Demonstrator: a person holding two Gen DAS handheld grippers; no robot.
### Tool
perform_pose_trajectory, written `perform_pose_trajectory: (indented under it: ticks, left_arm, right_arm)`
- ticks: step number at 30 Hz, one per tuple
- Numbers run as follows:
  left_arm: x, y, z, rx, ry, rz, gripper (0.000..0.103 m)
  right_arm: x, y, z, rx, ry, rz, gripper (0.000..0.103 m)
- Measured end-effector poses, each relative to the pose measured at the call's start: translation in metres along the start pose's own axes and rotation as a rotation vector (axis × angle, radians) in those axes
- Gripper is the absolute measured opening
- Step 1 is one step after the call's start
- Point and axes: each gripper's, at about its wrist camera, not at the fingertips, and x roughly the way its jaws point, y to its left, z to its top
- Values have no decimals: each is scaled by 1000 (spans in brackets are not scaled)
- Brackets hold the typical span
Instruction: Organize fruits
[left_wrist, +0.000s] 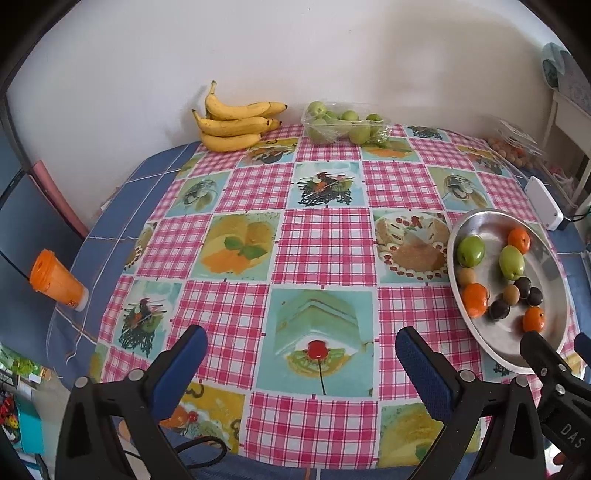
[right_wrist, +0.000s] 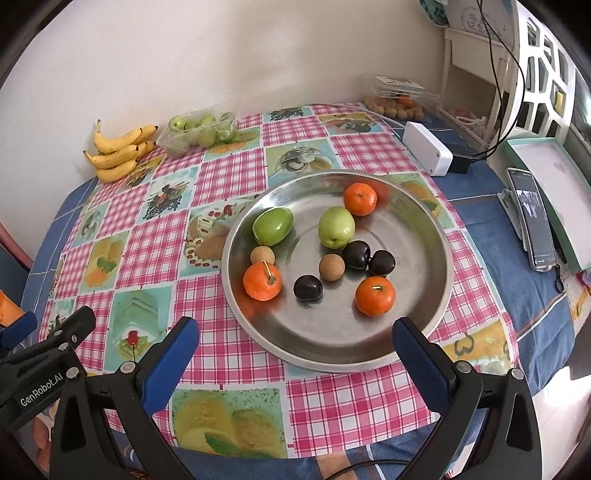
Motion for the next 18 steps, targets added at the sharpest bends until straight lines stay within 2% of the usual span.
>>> perform_pose_trajectory:
  ticks: [12,18]
  left_arm:
    - [3,14,-3,-73,33,-25,103]
    - [5,15,-3,-78,44,-34,103]
  right_arm:
    - [-3,-2,-2,10,0,-5,103]
    - [-2,0,-1,7,1,-7,103]
